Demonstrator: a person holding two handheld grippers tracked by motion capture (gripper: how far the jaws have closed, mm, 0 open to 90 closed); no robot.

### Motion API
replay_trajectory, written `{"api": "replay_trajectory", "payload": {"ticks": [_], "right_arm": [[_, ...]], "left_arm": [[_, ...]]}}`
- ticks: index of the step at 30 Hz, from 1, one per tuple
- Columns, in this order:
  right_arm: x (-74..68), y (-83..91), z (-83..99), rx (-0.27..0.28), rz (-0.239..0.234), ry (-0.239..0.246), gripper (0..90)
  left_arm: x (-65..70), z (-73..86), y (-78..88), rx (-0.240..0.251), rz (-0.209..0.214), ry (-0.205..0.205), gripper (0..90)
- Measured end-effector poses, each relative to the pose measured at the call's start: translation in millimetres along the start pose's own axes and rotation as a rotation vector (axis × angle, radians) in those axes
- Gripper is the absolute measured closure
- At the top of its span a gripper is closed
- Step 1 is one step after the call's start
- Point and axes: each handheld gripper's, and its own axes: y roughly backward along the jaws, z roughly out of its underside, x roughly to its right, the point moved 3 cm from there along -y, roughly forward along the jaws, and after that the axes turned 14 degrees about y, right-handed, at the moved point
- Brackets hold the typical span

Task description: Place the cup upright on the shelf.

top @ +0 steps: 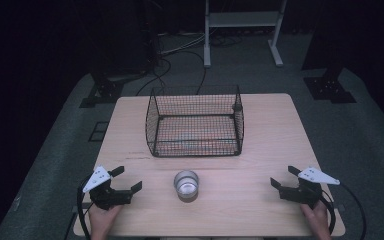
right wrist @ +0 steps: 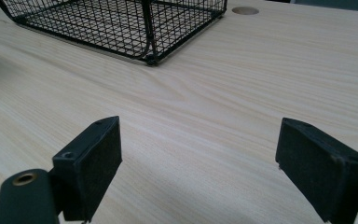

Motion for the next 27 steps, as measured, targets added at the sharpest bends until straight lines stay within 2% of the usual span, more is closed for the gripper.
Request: {"api": "replay_trajectory", "payload": {"ticks": [4,9,19,22,27], "right_arm": [[0.1,0.1,0.0,0.000,-0.001,-0.002,13.6],[0.3,0.0,0.1,0.001,-0.003,-0.004,13.6],[-0.6,-0.2,-0.2,-0.004,-0.002,0.005,13.6],[-0.1,-0.2,0.0,-0.003,-0.002,0.000,13.6],[-0.3,-0.1,0.0,-0.003,-0.002,0.000,13.6]], "left_arm": [[6.0,-4.2,-2.4,0.020,0.024,-0.010,3.7],[15.8,-5.8,-8.9,0.001,0.067,-0.028,3.7],[35.3,-8.7,-19.6,-0.047,0.106,-0.108,3.5],[39.2,-9.7,-19.5,-0.046,0.137,-0.106,3.5],[42.6,-11.6,-20.7,-0.069,0.163,-0.111,2.3]]}}
